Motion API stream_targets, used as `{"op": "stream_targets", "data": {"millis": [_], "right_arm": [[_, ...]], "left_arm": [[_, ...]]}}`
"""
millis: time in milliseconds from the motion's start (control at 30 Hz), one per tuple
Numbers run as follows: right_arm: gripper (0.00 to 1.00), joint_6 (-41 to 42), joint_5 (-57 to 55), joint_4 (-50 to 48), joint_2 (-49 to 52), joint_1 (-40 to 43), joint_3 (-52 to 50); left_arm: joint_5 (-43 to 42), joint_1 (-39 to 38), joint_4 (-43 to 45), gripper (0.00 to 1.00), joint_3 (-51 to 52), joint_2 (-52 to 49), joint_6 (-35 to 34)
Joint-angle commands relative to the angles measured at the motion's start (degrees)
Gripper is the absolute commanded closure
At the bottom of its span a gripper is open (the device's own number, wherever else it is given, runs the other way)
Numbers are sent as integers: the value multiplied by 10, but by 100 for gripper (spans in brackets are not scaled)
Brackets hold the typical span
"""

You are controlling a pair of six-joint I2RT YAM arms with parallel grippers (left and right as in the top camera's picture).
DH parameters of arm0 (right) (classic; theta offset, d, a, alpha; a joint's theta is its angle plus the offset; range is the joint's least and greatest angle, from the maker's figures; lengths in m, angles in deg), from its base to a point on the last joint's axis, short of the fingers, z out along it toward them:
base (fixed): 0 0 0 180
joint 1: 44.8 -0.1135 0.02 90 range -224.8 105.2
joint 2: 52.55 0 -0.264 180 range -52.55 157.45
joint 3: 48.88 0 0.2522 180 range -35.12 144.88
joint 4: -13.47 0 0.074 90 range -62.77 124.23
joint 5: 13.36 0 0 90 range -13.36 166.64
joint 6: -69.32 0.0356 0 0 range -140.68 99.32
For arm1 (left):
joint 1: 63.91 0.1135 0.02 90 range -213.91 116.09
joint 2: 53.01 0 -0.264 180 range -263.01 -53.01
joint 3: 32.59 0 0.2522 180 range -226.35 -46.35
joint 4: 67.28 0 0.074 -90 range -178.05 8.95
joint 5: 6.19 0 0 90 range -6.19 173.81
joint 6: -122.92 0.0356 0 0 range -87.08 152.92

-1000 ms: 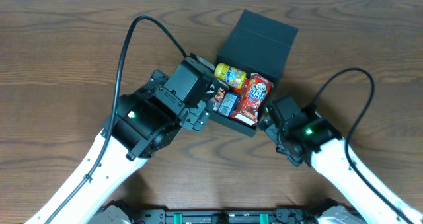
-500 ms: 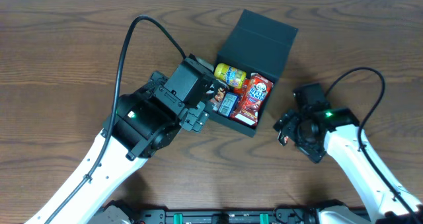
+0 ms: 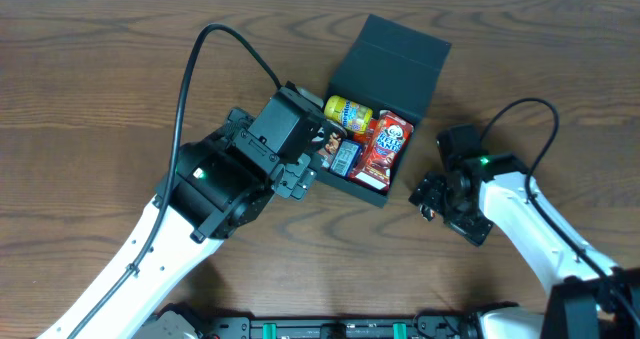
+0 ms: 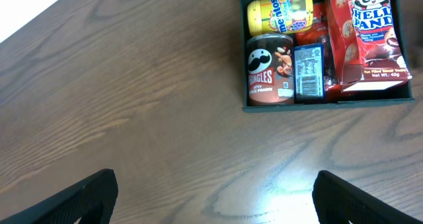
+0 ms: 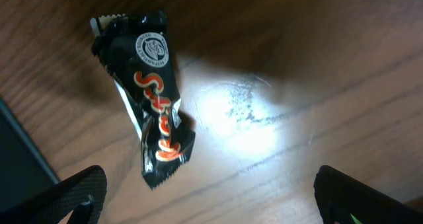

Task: Pack container
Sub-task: 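Lower the right gripper onto the black chocolate bar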

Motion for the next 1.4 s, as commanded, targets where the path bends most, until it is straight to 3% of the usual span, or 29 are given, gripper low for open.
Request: {"op": "stream_targets", "data": {"millis": [0,467,567,667,733,800,1033,1167,1367], "right_arm": [[1,-18,-6,-13,18,8,-2],[2,-18,-37,-36,47,8,-2],[14,-18,-42,-35,47,8,-2],[18,-18,-52,-35,47,8,-3],[32,-18,-53,-35,47,8,-3],[38,-18,-53,-35,47,8,-3],[46,-18,-66,-35,47,8,-3],[63,-18,-67,-37,47,8,-3],[66,-18,-85,-41,47,8,-3]], "left_arm": [[2,2,-1,5,-2,7,-3],[-2,2,-2,5,-2,7,-2],[-2,2,-2,5,-2,7,-3],[-3,2,-2,5,-2,7,-3],[-2,2,-2,5,-2,7,-2],[-2,2,-2,5,-2,7,-2],[-2,2,-3,5,-2,7,-2],[-2,2,-3,5,-2,7,-2],[-2,2,-5,5,-2,7,-2]]}}
